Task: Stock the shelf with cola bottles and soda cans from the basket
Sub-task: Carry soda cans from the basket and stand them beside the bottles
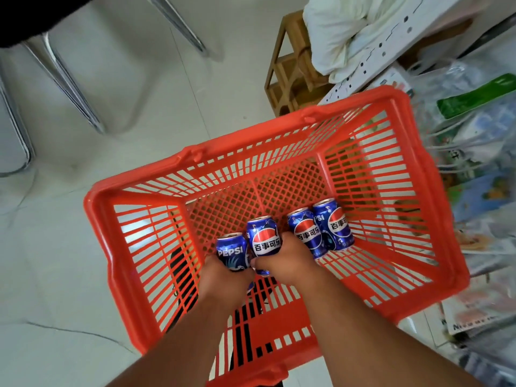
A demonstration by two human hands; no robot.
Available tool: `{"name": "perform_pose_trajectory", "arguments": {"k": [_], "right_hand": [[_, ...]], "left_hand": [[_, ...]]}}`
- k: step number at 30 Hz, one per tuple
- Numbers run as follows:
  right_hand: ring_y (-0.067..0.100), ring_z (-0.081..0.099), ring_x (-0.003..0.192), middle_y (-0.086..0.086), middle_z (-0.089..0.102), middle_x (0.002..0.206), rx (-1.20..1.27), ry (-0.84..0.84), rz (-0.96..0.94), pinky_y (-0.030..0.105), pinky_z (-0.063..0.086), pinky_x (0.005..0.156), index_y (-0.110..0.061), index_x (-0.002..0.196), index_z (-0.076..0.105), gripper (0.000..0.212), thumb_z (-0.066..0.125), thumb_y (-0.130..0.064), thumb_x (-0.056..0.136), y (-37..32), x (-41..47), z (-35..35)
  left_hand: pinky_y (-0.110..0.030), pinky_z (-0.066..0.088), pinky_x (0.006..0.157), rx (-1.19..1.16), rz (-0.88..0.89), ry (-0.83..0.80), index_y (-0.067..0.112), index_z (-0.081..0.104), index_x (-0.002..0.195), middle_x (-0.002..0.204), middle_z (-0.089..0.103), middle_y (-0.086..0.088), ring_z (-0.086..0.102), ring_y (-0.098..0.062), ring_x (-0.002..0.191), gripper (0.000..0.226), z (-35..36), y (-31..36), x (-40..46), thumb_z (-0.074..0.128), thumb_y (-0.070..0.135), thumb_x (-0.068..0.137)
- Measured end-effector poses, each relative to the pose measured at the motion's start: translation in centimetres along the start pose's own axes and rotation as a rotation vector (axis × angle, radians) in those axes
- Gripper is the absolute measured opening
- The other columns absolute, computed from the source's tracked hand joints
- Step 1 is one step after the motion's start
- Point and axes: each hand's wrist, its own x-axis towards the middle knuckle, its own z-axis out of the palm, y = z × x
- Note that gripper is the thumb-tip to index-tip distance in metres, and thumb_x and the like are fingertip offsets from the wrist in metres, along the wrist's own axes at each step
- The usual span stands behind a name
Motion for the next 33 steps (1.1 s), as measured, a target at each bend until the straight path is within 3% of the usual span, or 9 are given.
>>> {"name": "perform_pose_trajectory", "arguments": {"k": [4,11,13,15,17,19,22,25,33], "right_hand": [[0.015,0.076,0.087,-0.004,0.078,0.093,0.092,0.056,-0.065,0.044,0.064,0.086,-0.025,0.104,0.069,0.044,0.09,-0.027,0.065,-1.9,-5.0,-3.3],[0.011,0.077,0.082,-0.008,0.081,0.088,0.302,0.235,-0.139,0.044,0.063,0.088,-0.025,0.099,0.076,0.048,0.092,-0.039,0.056,-4.2,-17.4,-9.3],[0.004,0.076,0.077,-0.007,0.08,0.085,0.376,0.287,-0.168,0.035,0.064,0.083,-0.024,0.097,0.076,0.039,0.095,-0.03,0.063,-4.8,-21.9,-10.8],[-0.007,0.071,0.064,-0.008,0.077,0.079,0.453,0.31,-0.199,0.014,0.058,0.064,-0.025,0.089,0.074,0.027,0.093,-0.013,0.073,-5.0,-26.2,-11.8],[-0.008,0.071,0.063,-0.008,0.078,0.08,0.51,0.354,-0.226,0.008,0.05,0.055,-0.023,0.092,0.074,0.027,0.092,-0.011,0.076,-5.0,-29.8,-12.1],[0.005,0.077,0.081,-0.005,0.081,0.09,0.565,0.404,-0.253,0.016,0.055,0.065,-0.022,0.103,0.075,0.035,0.093,-0.016,0.074,-5.1,-32.9,-11.9],[0.012,0.078,0.089,-0.009,0.082,0.093,0.633,0.496,-0.29,0.027,0.06,0.076,-0.028,0.102,0.073,0.038,0.093,-0.014,0.073,-5.2,-37.3,-11.1],[0.004,0.077,0.085,-0.007,0.081,0.099,0.716,0.603,-0.311,0.019,0.057,0.068,-0.027,0.108,0.073,0.043,0.094,-0.014,0.073,-5.0,-41.4,-9.4],[0.011,0.077,0.094,-0.007,0.08,0.104,0.943,0.899,-0.25,0.041,0.062,0.092,-0.026,0.113,0.075,0.062,0.094,-0.041,0.056,-1.2,-50.4,-3.1]], "left_hand": [[-0.031,0.055,0.053,-0.011,0.107,-0.054,0.026,0.062,0.095,0.081,0.075,-0.006,0.072,-0.019,0.065,0.033,-2.8,4.1,-5.0,0.085,0.015,0.074],[-0.046,0.063,0.087,-0.036,0.289,-0.255,0.023,0.067,0.114,0.097,0.08,-0.004,0.079,-0.024,0.089,0.05,-9.6,11.3,-14.7,0.087,0.019,0.069],[-0.041,0.063,0.084,-0.053,0.372,-0.328,0.02,0.065,0.121,0.102,0.08,-0.005,0.079,-0.023,0.092,0.054,-11.5,13.3,-17.9,0.086,0.009,0.073],[-0.038,0.062,0.08,-0.059,0.444,-0.4,0.017,0.064,0.123,0.103,0.08,-0.007,0.079,-0.024,0.092,0.056,-13.2,15.0,-21.1,0.082,0.005,0.071],[-0.049,0.061,0.089,-0.066,0.474,-0.506,0.014,0.063,0.129,0.112,0.078,-0.015,0.077,-0.031,0.101,0.062,-14.6,16.4,-24.1,0.077,0.007,0.069],[-0.058,0.056,0.099,-0.074,0.479,-0.65,0.013,0.059,0.138,0.125,0.073,-0.021,0.072,-0.041,0.113,0.067,-15.5,17.4,-27.0,0.073,0.007,0.073],[-0.047,0.062,0.081,-0.085,0.51,-0.802,0.013,0.059,0.138,0.124,0.074,-0.021,0.075,-0.037,0.104,0.067,-16.5,18.7,-30.9,0.069,0.003,0.072],[-0.049,0.061,0.086,-0.011,0.579,-0.92,0.019,0.055,0.14,0.128,0.073,-0.017,0.074,-0.038,0.111,0.065,-16.9,19.3,-34.5,0.079,0.006,0.082],[-0.057,0.057,0.1,0.312,0.728,-1.009,0.022,0.052,0.138,0.121,0.077,-0.011,0.075,-0.033,0.111,0.074,-16.6,17.7,-40.0,0.092,0.012,0.077]]}}
